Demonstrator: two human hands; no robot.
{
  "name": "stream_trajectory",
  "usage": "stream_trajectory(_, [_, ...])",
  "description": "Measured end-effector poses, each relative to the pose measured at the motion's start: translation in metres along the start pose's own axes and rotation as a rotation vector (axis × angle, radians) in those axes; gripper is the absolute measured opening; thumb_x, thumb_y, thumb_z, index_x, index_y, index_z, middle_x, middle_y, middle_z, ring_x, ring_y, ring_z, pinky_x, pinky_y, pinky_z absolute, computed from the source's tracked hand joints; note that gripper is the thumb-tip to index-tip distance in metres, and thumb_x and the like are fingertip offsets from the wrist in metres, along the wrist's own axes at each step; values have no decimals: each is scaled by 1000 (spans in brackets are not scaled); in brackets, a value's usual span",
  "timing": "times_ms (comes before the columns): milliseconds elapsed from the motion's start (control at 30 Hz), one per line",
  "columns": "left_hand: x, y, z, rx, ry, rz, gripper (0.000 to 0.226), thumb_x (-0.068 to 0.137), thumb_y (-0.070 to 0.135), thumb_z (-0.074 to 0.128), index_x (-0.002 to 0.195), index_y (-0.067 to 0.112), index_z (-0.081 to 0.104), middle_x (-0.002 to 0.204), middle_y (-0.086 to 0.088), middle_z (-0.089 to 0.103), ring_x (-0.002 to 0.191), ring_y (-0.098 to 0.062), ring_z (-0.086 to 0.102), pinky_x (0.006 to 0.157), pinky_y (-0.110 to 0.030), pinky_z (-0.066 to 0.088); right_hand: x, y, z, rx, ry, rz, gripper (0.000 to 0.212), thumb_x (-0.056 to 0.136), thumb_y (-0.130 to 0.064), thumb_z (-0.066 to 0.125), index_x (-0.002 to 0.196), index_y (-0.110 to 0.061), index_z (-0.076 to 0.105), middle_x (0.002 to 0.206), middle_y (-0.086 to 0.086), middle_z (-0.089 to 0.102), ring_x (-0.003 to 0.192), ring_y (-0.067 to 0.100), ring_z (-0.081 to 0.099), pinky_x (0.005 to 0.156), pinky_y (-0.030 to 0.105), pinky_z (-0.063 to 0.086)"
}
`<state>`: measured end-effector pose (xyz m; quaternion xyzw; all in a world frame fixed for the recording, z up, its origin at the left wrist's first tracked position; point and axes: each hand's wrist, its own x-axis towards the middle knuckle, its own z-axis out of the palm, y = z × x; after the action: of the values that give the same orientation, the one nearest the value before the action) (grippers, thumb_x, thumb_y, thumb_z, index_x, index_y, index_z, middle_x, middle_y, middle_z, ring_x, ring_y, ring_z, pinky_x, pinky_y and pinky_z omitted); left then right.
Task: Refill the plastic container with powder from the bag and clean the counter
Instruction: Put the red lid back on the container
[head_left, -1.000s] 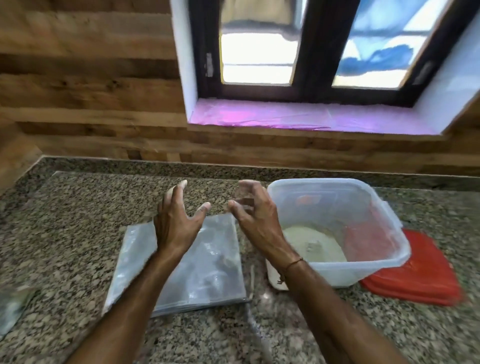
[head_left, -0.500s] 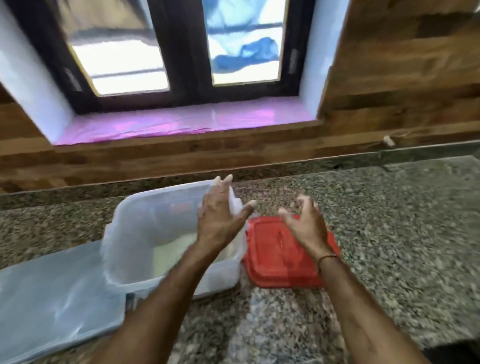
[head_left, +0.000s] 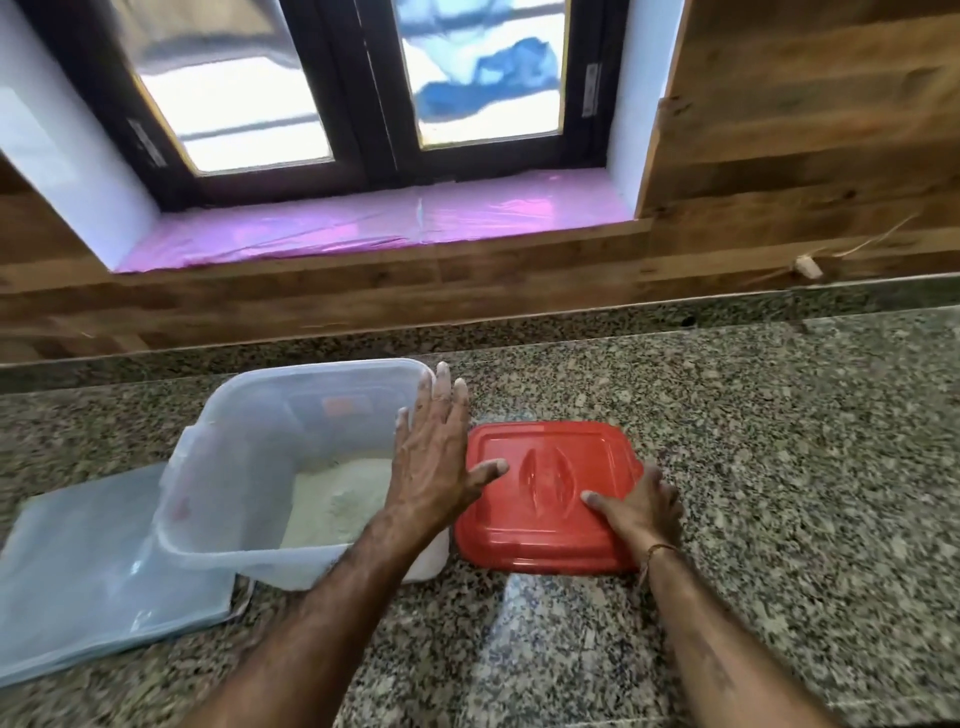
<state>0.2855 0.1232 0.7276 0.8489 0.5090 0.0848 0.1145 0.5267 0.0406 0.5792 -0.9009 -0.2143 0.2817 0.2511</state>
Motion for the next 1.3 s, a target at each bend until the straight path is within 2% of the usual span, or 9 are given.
stream_trajectory(200, [4,-2,3,-5,2,-22,112,86,73,56,164,19,-2,169,-2,-22,155,-22,-23,127,-54,4,2,4,-23,778,-179,135,51,75,-15,87,122,-10,66,100,13,76,70,24,78,55,33,61])
stream_trajectory(400, [4,-4,0,-68,-12,-30,114,80,88,30,163,21,-10,169,-3,-23,154,-18,-25,126,-55,-6,7,-6,-77,1162,-201,69,53,77,-17,85,128,-16,68,110,16,77,86,29,79,72,49,64])
stream_trajectory(500, [5,-3,-16,-341,-33,-60,114,74,96,15,162,29,-13,171,-1,-13,156,-16,-18,126,-55,-10,-7,-32,-104,1223,-317,9,54,80,-24,84,132,-19,68,122,17,74,105,34,75,85,60,59])
stream_trajectory(633, [4,-7,-67,-985,110,-149,96,85,81,37,163,33,7,166,0,28,141,-15,41,111,-38,40,-51,-82,-120,1188,-466,-96,51,85,-22,81,133,-17,65,123,17,74,111,38,72,90,62,57])
stream_trajectory(733, [-2,-47,-105,-1165,246,-169,72,88,63,64,151,35,41,140,4,62,115,-13,68,94,-37,59,-95,-127,-107,1157,-492,-206,50,86,-17,79,132,-13,63,118,18,75,103,37,75,81,56,62])
stream_trajectory(867, [-34,-129,-129,-1072,365,-236,63,88,52,69,145,33,52,126,5,69,110,-14,70,94,-38,58,-151,-181,-57,990,-338,-362,64,85,-17,80,141,-13,50,122,14,71,105,32,73,88,46,63])
stream_trajectory(967, [-63,-184,-134,-1047,373,-338,71,79,63,67,143,36,53,125,6,71,109,-16,71,96,-44,57,-190,-204,-17,810,-258,-488,59,86,-23,81,136,-16,51,112,2,70,94,13,71,74,21,62])
stream_trajectory(1067, [-80,-225,-121,-1048,320,-411,59,81,66,64,134,41,60,118,6,75,105,-16,73,96,-46,58,-209,-208,15,659,-196,-525,62,81,-44,79,134,-23,53,113,0,71,97,15,72,84,34,62])
stream_trajectory(1300, [-83,-257,-74,-1105,185,-520,114,58,93,63,153,35,41,141,-1,63,123,-23,64,106,-48,52,-223,-191,43,433,-9,-505,66,90,-50,68,145,-21,46,119,3,66,98,16,67,77,33,57])
